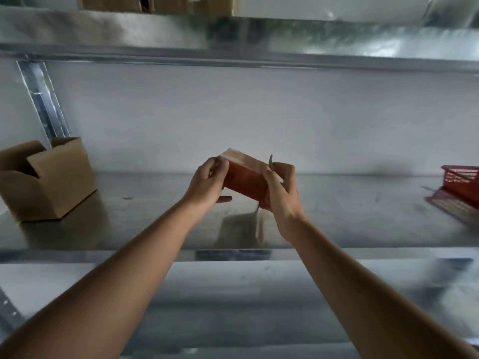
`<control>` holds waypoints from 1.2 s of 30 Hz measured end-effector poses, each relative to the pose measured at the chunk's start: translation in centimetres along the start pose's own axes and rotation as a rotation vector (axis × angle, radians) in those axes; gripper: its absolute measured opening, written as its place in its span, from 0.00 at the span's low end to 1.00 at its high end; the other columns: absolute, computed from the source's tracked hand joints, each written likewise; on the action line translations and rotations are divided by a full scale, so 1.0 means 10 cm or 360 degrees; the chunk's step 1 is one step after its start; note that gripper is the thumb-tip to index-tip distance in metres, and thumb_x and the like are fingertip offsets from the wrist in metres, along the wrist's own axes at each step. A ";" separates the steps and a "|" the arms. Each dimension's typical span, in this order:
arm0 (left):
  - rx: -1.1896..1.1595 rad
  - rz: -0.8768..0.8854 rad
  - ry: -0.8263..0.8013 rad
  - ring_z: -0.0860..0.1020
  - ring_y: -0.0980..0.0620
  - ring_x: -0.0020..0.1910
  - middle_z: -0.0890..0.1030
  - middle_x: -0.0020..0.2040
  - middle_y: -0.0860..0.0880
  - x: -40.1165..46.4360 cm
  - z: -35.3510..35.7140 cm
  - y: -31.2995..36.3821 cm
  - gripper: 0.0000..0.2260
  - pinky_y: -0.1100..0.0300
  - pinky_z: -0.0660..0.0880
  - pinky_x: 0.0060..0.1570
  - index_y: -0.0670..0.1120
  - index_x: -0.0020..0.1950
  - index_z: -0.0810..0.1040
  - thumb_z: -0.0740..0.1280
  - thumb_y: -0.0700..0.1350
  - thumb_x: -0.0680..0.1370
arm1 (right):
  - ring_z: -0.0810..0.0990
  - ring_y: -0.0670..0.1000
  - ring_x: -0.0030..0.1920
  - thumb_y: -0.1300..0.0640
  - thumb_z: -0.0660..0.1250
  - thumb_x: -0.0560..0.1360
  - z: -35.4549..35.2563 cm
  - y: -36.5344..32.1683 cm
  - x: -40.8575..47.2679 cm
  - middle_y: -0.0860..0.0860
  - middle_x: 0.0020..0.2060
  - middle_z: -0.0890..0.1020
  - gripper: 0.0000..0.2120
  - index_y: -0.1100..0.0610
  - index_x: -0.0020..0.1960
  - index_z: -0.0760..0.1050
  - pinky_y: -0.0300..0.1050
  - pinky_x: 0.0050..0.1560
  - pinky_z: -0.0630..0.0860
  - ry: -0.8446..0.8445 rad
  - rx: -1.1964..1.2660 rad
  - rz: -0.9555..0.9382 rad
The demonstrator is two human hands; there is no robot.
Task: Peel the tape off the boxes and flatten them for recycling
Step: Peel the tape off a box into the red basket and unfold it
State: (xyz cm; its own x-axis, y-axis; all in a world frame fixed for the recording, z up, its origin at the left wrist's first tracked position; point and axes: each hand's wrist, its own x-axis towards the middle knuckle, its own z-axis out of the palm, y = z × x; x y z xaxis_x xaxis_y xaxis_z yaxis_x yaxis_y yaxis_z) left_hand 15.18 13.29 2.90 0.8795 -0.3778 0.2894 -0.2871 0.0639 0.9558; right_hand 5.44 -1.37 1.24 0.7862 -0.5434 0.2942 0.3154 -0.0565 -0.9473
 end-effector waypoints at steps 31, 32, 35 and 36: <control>0.1368 0.0850 -0.0916 0.69 0.50 0.70 0.69 0.69 0.53 0.29 2.66 0.07 0.32 0.50 0.69 0.70 0.56 0.78 0.71 0.75 0.58 0.76 | 0.85 0.37 0.48 0.65 0.67 0.76 -2.70 0.03 0.23 0.37 0.50 0.86 0.22 0.40 0.59 0.82 0.32 0.40 0.79 0.0207 -0.0689 -0.0201; 0.1361 0.0884 -0.0917 0.69 0.50 0.70 0.69 0.68 0.53 0.30 2.64 0.04 0.32 0.49 0.70 0.70 0.56 0.78 0.71 0.75 0.60 0.75 | 0.85 0.39 0.48 0.62 0.69 0.76 -2.69 0.02 0.22 0.36 0.49 0.86 0.21 0.36 0.56 0.83 0.34 0.42 0.81 0.0199 -0.0688 -0.0244; 0.1375 0.0985 -0.0897 0.69 0.52 0.69 0.69 0.67 0.52 0.33 2.63 -0.02 0.34 0.48 0.73 0.67 0.56 0.78 0.70 0.70 0.66 0.74 | 0.87 0.42 0.48 0.48 0.72 0.71 -2.70 0.01 0.22 0.38 0.46 0.87 0.12 0.30 0.48 0.83 0.42 0.47 0.84 0.0181 -0.0699 -0.0340; 0.1393 0.1013 -0.0890 0.70 0.53 0.67 0.69 0.67 0.52 0.34 2.64 -0.03 0.35 0.49 0.74 0.65 0.56 0.79 0.70 0.69 0.66 0.74 | 0.87 0.43 0.48 0.45 0.72 0.70 -2.72 0.01 0.22 0.39 0.46 0.88 0.10 0.31 0.48 0.84 0.45 0.48 0.85 0.0166 -0.0695 -0.0374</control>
State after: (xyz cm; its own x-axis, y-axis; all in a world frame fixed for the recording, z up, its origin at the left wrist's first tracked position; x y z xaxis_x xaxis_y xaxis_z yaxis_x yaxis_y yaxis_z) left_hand 8.22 -12.37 2.23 0.2653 -0.8656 0.4248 -0.9563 -0.1799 0.2307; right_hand -7.24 -25.37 -1.63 0.6564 -0.5536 0.5125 0.2080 -0.5203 -0.8283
